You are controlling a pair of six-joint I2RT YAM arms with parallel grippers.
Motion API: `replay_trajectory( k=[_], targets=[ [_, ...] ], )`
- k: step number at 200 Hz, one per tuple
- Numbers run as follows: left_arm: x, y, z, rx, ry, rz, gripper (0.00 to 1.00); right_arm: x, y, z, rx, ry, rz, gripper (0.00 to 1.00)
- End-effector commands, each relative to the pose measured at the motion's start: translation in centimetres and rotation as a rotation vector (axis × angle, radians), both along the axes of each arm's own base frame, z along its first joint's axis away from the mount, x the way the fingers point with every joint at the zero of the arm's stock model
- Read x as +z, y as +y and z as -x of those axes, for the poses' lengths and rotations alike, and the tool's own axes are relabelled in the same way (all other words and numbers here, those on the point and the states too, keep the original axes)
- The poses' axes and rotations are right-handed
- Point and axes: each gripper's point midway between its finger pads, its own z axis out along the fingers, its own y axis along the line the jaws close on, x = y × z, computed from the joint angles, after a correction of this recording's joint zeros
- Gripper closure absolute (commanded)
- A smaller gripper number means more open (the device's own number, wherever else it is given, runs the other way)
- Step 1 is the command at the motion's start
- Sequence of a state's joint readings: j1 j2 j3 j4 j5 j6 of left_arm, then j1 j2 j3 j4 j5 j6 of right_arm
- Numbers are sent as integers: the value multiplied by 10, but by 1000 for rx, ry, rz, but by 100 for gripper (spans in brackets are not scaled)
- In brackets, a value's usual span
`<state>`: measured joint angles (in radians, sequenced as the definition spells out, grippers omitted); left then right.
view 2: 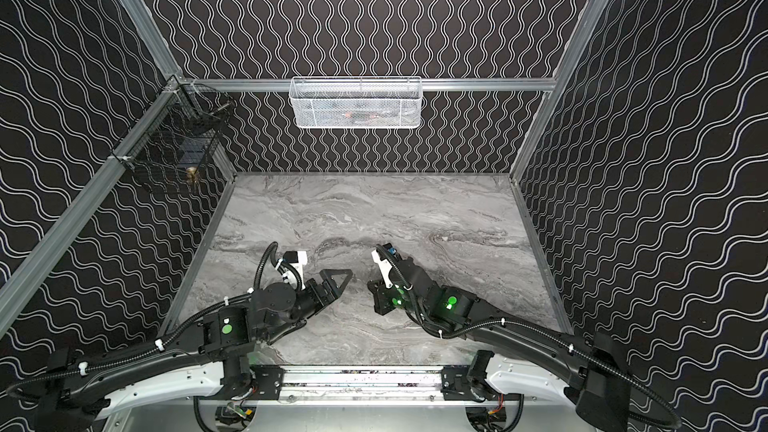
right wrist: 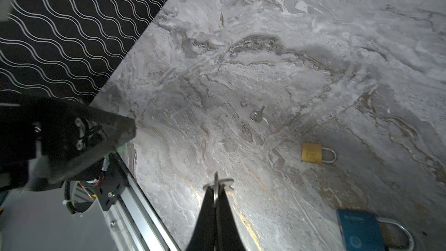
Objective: Unlock with the key
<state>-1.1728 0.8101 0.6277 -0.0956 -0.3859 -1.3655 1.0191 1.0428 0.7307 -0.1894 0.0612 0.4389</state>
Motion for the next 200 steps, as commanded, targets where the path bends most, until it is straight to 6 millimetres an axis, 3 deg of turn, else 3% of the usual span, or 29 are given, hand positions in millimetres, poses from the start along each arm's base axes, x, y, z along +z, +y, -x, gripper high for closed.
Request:
replay_trajectory(
  k=[1, 48, 119, 200],
  targets=[
    [14, 2, -9, 83, 24, 108, 1, 34, 16, -2, 14, -28, -138, 100],
    [31, 1, -19, 100, 15, 162, 1, 60, 34, -5, 55, -59, -220, 100],
    [27, -13, -38, 95, 100, 294, 1, 90, 53, -6, 100, -82, -315, 100],
    [38, -27, -67, 100, 102, 470, 6, 92, 59, -11, 103, -77, -355, 100]
  ],
)
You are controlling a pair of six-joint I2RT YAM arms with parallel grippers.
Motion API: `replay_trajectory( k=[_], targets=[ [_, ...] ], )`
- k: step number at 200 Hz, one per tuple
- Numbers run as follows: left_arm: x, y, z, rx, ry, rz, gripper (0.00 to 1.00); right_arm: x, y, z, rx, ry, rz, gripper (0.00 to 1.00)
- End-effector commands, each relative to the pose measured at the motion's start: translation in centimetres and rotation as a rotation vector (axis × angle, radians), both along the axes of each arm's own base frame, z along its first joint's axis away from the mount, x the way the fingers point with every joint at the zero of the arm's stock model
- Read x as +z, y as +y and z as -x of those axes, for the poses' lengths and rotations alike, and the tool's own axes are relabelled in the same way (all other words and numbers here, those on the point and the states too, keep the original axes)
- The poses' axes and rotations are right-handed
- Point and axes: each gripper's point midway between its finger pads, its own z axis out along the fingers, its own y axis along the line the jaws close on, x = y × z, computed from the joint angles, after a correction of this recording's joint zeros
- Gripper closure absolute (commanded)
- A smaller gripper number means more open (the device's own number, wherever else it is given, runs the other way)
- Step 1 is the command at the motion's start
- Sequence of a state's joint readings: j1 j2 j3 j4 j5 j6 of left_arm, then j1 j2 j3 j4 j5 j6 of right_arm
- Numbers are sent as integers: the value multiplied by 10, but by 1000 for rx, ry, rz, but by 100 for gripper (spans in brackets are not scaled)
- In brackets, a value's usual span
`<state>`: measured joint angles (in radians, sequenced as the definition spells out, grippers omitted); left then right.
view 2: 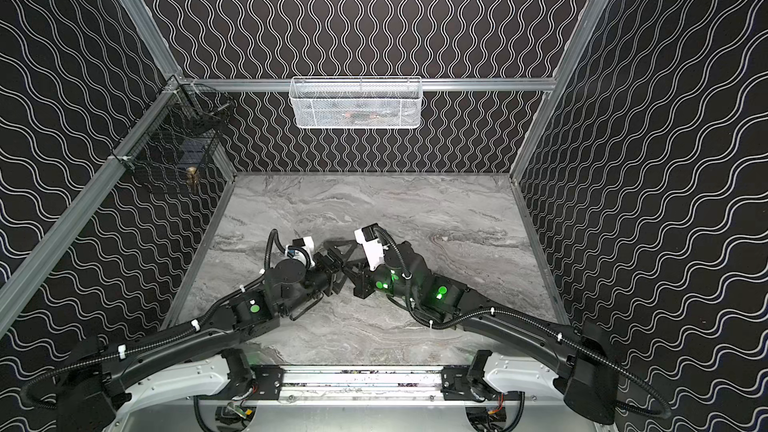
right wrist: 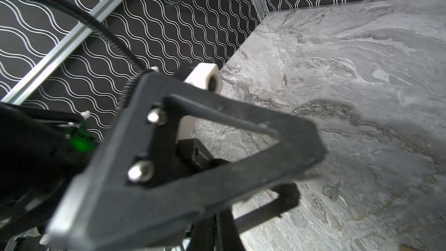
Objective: Unlock with the key
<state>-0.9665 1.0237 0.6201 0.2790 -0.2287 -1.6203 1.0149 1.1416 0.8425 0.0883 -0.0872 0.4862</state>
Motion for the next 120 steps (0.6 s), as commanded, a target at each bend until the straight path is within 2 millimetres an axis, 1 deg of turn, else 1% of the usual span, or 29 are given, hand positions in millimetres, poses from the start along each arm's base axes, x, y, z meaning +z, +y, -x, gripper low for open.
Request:
replay_trajectory(
  k=[1, 8, 31, 46, 57, 74, 90, 120],
  targets=[
    [27, -5, -5, -7, -43, 135, 6, 12, 2, -4, -9, -10, -55, 100],
    [30, -4, -6, -5, -48, 131, 6, 11, 3, -3, 1, -6, -64, 100],
    [26, -3, -9, -2, -22, 142, 8, 12, 4, -2, 19, -3, -77, 100],
    [29, 0, -12, 15, -36, 170, 10, 11, 1, -4, 10, -5, -63, 100],
    [31, 3, -14, 23, -40, 154, 11, 10, -1, -5, 11, -3, -67, 100],
    [27, 5, -16, 28, -20, 118, 12, 10, -5, -6, 7, -4, -74, 100],
    [27, 8, -20, 43, -24, 131, 14, 8, -10, -7, -2, -3, -68, 100],
    [26, 7, -24, 32, -17, 127, 19, 4, -10, -2, 29, -7, -55, 100]
  ],
)
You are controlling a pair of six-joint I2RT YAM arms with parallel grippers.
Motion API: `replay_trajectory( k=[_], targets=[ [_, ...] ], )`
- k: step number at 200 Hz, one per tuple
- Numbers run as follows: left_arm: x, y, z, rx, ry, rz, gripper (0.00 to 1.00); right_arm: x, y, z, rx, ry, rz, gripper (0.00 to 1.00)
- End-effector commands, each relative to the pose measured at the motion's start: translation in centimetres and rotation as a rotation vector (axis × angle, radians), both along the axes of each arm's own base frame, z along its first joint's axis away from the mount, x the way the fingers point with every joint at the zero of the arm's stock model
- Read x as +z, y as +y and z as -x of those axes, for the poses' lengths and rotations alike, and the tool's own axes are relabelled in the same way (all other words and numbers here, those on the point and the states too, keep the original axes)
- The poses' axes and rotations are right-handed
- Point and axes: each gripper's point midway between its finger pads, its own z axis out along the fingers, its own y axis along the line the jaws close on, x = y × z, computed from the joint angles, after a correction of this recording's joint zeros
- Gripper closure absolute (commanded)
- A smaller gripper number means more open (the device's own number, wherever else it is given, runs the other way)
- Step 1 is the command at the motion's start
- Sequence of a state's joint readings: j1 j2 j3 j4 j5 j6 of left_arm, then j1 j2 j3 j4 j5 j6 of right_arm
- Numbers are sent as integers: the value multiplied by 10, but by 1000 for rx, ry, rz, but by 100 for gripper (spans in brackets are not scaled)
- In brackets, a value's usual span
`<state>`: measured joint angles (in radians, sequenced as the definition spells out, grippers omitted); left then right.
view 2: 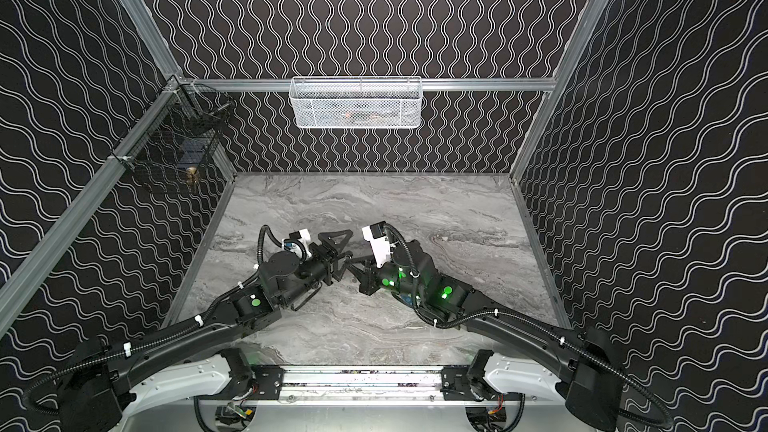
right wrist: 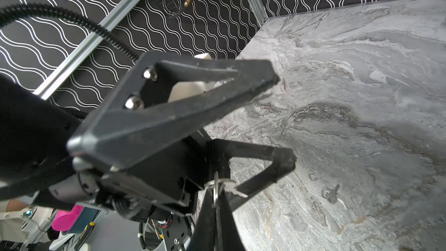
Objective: Unlock with the key
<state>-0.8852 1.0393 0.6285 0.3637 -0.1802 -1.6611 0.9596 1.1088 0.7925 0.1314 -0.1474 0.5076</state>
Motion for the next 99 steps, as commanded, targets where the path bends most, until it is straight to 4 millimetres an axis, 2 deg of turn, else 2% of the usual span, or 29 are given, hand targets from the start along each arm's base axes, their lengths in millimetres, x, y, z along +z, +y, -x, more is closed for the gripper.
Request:
replay_trajectory(
  k=[1, 35, 63, 99],
  targets=[
    [8, -2, -3, -10, -5, 29, 19, 6, 1, 4, 32, -27, -16, 100],
    [4, -5, -2, -24, 6, 27, 21, 12, 1, 3, 32, -51, -36, 100],
    [4, -6, -1, -29, -4, 62, 21, 24, 9, -4, 24, -76, -82, 100],
    [8, -1, 3, -27, -9, 68, 21, 23, 22, -15, 26, -91, -82, 100]
  ],
)
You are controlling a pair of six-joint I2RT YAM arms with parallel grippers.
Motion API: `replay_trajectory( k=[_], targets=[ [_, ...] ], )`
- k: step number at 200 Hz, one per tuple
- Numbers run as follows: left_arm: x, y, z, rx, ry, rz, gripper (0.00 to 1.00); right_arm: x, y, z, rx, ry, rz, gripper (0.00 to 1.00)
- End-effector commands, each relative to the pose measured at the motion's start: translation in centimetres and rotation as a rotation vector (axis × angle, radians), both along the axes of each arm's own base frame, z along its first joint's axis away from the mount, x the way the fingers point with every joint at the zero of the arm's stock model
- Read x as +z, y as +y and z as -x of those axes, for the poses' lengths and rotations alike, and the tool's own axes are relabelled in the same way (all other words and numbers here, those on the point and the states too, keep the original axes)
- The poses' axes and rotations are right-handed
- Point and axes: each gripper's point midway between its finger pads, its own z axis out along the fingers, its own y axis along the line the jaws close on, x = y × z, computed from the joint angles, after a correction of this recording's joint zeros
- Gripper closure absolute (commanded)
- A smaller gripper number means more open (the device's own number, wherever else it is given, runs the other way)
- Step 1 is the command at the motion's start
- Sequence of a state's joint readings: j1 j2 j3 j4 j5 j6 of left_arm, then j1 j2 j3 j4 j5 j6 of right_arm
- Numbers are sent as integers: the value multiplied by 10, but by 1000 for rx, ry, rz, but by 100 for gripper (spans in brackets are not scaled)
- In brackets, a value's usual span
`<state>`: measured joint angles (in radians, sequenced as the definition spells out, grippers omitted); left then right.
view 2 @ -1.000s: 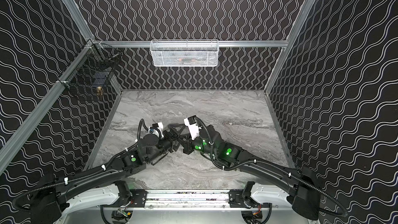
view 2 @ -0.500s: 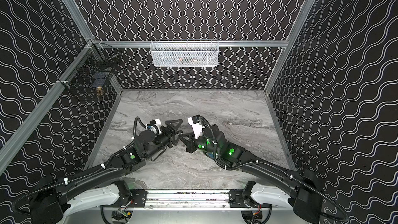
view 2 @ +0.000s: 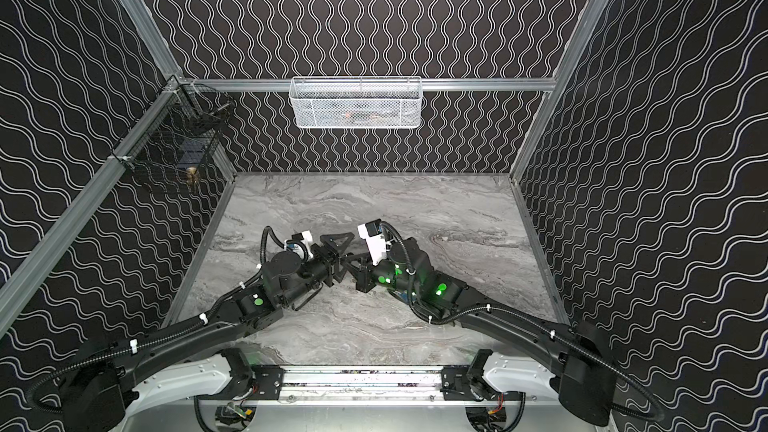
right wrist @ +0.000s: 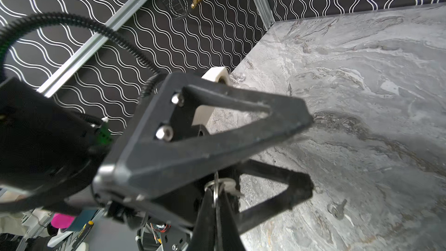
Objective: Unlock with the key
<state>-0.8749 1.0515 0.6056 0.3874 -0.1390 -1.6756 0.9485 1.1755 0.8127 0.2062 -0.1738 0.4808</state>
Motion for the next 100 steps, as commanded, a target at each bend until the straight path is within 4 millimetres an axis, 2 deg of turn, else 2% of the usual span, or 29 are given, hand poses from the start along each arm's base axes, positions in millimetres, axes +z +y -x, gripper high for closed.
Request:
replay_trajectory(
  k=[1, 30, 59, 100],
  targets=[
    [18, 3, 1, 3, -30, 63, 21, 21, 9, -6, 8, -56, -66, 100],
    [19, 17, 5, 40, -38, 29, 21, 12, 11, -2, 36, -48, -46, 100],
    [16, 31, 6, 82, -42, 12, 27, -1, 7, 6, 60, -28, -40, 100],
    [10, 30, 6, 82, -34, 12, 39, -2, 6, 9, 70, -31, -30, 100]
  ],
)
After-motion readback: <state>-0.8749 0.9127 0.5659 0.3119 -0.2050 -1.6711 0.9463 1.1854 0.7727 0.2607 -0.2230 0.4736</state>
